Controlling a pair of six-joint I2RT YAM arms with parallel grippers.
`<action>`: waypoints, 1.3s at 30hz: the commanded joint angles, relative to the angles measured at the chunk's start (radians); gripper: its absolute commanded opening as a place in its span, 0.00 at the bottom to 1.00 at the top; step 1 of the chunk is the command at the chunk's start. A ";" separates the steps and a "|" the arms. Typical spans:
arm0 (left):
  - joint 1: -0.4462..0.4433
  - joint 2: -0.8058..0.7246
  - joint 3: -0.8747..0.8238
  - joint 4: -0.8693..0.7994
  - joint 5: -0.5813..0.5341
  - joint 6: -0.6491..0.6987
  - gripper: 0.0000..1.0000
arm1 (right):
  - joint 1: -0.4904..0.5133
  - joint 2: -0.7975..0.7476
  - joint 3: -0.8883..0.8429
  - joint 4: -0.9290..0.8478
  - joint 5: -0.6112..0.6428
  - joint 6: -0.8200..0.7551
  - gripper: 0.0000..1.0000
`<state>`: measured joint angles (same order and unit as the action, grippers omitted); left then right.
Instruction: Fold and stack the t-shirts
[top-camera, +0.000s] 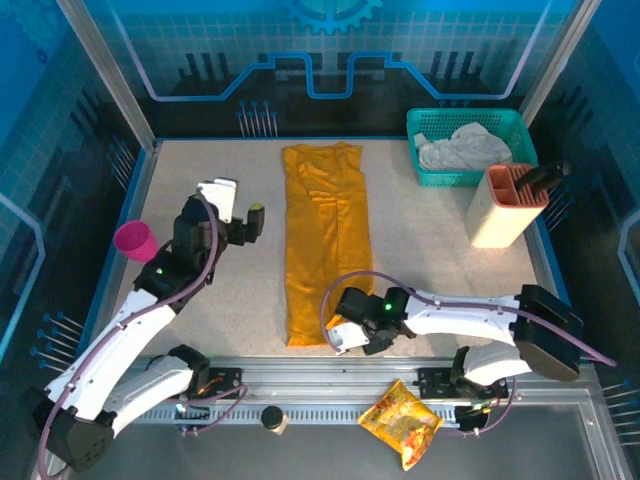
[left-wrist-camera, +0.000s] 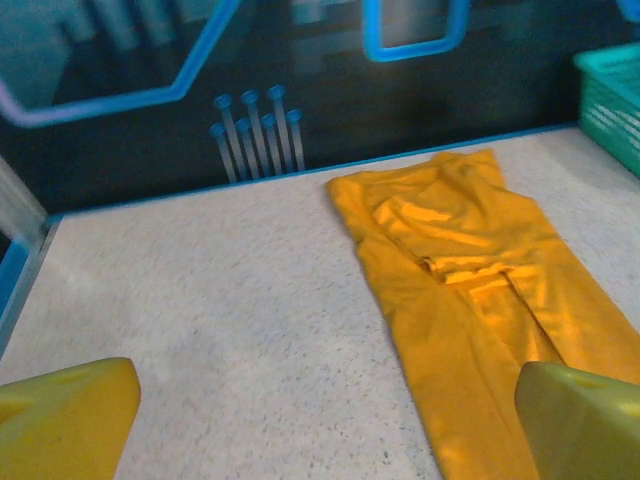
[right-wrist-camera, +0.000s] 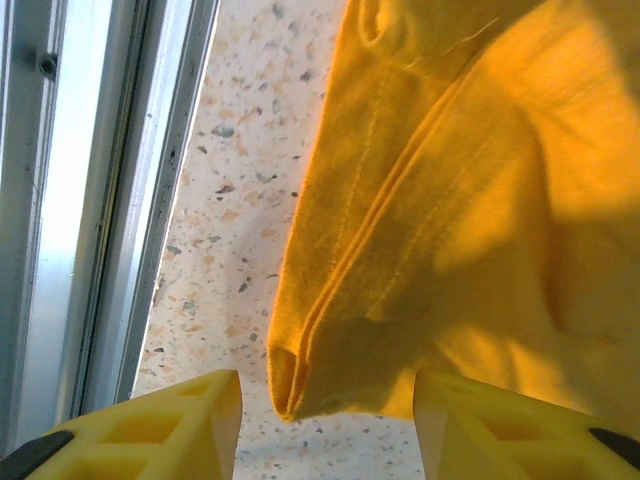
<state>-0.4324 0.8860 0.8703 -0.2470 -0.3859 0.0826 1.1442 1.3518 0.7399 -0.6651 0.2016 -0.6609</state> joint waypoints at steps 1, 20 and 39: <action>0.006 -0.015 -0.027 0.115 0.217 0.257 0.94 | -0.009 -0.012 -0.022 0.000 -0.018 0.016 0.49; -0.203 0.040 0.076 -0.645 0.573 0.897 0.89 | -0.101 0.171 -0.007 0.059 -0.022 0.057 0.32; -0.543 0.242 -0.181 -0.426 0.702 0.914 0.62 | -0.118 0.161 -0.002 0.064 -0.022 0.051 0.00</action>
<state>-0.9604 1.0916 0.7136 -0.6983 0.2668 0.9730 1.0523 1.4868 0.7570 -0.6598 0.1043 -0.6090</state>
